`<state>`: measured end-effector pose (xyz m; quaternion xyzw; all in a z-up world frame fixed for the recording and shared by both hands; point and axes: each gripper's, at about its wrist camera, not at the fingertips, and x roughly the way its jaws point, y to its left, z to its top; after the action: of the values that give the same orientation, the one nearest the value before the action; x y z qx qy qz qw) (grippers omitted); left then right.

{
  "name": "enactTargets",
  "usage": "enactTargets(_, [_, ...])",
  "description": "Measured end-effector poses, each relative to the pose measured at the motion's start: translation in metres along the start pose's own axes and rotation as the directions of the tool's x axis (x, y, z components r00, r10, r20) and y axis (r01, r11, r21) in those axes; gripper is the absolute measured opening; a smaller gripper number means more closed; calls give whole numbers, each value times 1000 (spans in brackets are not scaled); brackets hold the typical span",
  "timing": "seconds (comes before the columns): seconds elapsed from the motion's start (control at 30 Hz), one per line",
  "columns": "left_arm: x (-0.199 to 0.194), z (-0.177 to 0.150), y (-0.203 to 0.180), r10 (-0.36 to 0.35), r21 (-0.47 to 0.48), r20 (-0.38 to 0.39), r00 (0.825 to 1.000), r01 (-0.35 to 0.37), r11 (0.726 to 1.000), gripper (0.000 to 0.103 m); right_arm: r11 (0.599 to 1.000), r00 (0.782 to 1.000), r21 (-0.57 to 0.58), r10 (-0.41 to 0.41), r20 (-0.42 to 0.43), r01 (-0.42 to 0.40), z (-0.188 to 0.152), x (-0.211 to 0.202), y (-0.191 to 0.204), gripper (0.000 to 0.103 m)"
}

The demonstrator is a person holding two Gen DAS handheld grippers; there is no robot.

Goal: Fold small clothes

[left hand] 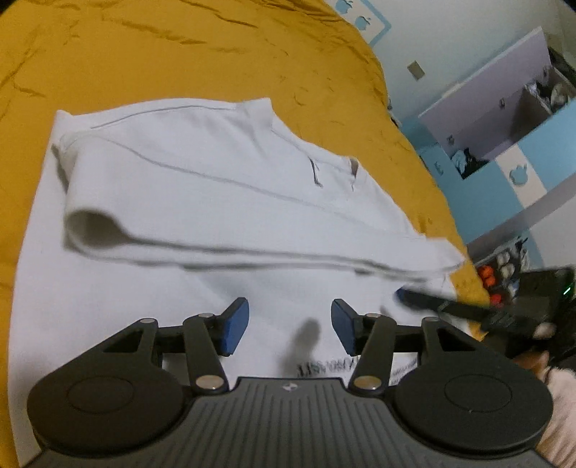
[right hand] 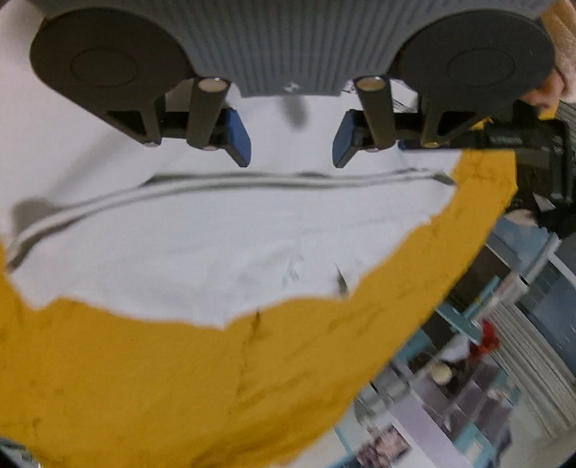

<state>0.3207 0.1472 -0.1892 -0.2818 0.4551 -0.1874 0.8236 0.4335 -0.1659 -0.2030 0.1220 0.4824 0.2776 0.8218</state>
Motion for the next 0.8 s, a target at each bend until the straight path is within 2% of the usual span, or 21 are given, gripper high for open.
enactTargets(0.13, [9, 29, 17, -21, -50, 24, 1000, 22, 998, 58, 998, 997, -17, -52, 60, 53, 11, 16, 3, 47])
enactTargets(0.2, [6, 52, 20, -1, -35, 95, 996, 4, 999, 55, 998, 990, 7, -64, 128, 64, 34, 18, 0, 47])
enactTargets(0.27, [-5, 67, 25, 3, -51, 195, 981, 7, 999, 50, 998, 977, 51, -50, 207, 40, 50, 18, -7, 47])
enactTargets(0.3, [-11, 72, 27, -35, -42, 238, 971, 46, 998, 50, 996, 968, 83, -64, 242, 45, 57, 18, -10, 47])
enactTargets(0.33, [-18, 74, 27, -34, -46, 285, 958, 49, 998, 51, 993, 958, 108, -81, 275, 53, 57, 16, -14, 47])
enactTargets(0.4, [-28, 75, 21, 3, -28, 345, 939, 7, 1000, 54, 989, 943, 138, -96, 319, 54, 58, 10, -18, 48])
enactTargets(0.5, [-32, 64, 10, -23, 50, 277, 961, 10, 999, 56, 987, 949, 153, -85, 304, 40, 45, 1, -22, 48])
enactTargets(0.57, [-37, 47, 2, 51, 140, 232, 971, -86, 986, 56, 987, 942, 125, -134, 308, 100, 35, -20, -21, 48])
enactTargets(0.6, [-44, 36, -1, 105, 196, 233, 967, -152, 969, 56, 987, 935, 102, -152, 322, 125, 28, -30, -22, 48])
enactTargets(0.67, [-57, 18, 4, 160, 246, 257, 953, -225, 943, 57, 979, 918, 44, -200, 344, 197, 12, -52, -29, 48])
enactTargets(0.73, [-70, 9, 13, 204, 213, 274, 940, -266, 940, 58, 966, 905, -1, -242, 350, 259, -3, -76, -43, 50])
enactTargets(0.8, [-87, 3, 31, 233, 107, 265, 936, -269, 957, 58, 949, 893, 39, -307, 330, 312, -12, -94, -65, 50])
